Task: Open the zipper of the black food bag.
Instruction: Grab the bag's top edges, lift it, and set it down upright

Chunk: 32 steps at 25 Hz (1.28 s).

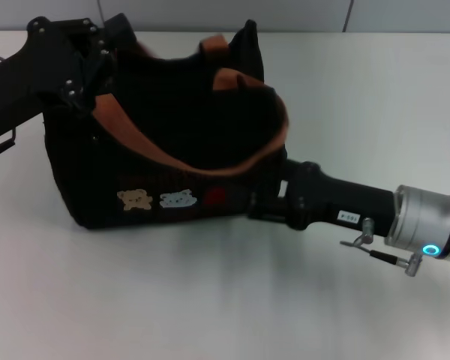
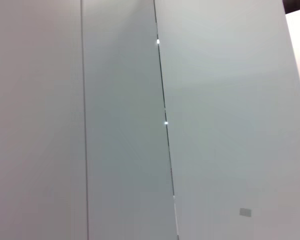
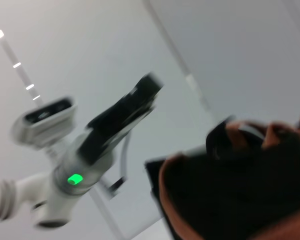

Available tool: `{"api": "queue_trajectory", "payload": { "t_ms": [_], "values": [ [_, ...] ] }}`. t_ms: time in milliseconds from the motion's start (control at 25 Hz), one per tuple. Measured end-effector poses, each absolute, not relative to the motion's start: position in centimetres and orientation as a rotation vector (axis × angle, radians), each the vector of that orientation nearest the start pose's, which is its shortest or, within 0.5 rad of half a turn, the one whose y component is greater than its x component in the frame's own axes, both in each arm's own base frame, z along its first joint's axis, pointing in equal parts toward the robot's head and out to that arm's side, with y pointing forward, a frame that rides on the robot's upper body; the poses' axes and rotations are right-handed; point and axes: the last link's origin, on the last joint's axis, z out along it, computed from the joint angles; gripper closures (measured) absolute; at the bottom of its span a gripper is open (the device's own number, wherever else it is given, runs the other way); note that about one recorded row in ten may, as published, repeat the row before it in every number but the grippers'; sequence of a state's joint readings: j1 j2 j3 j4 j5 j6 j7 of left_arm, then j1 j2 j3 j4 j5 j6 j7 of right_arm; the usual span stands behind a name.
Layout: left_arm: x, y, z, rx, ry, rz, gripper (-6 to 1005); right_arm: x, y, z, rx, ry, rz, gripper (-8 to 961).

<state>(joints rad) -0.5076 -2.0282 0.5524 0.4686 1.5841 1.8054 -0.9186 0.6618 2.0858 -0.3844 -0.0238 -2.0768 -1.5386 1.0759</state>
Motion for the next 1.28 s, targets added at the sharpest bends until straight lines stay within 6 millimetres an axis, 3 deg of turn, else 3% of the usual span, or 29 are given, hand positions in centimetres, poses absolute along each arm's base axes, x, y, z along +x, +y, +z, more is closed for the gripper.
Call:
{"api": "queue_trajectory", "payload": {
  "t_ms": [120,400,680,760,920,960,1120,1160,1200,1280],
  "values": [
    [-24.1,32.0,4.9,-2.336,-0.063,-1.243,989,22.2,28.7,-8.6,-2.772,0.849,1.190,139],
    [-24.6,31.5,5.3,-2.315,-0.095,-1.262,1000,25.3,26.5,-5.6,-2.699,0.908,1.258,138],
    [-27.1,29.6,7.4,-2.250,-0.246,-1.296,986,27.7,25.3,-2.8,-2.518,0.893,1.323,139],
    [-28.6,28.2,8.0,-2.204,-0.308,-1.282,979,28.2,25.2,-1.7,-2.429,0.854,1.359,139],
    [-29.3,27.7,8.2,-2.195,-0.331,-1.271,844,28.3,25.4,-1.2,-2.406,0.824,1.362,138],
    [-31.4,25.9,8.4,-2.186,-0.427,-1.213,810,28.2,25.8,-0.9,-2.403,0.806,1.365,138],
    [-31.4,25.9,8.4,-2.186,-0.427,-1.213,720,27.9,26.5,-0.7,-2.402,0.788,1.366,138],
    [-32.6,24.7,8.1,-2.196,-0.489,-1.161,697,27.6,26.9,-0.7,-2.406,0.778,1.362,138],
    [-34.9,22.9,6.0,-2.223,-0.616,-1.006,675,27.6,26.9,-0.7,-2.406,0.778,1.362,138],
    [-35.3,22.8,5.2,-2.223,-0.636,-0.960,582,27.3,27.3,-0.7,-2.414,0.768,1.357,139]
  ]
}}
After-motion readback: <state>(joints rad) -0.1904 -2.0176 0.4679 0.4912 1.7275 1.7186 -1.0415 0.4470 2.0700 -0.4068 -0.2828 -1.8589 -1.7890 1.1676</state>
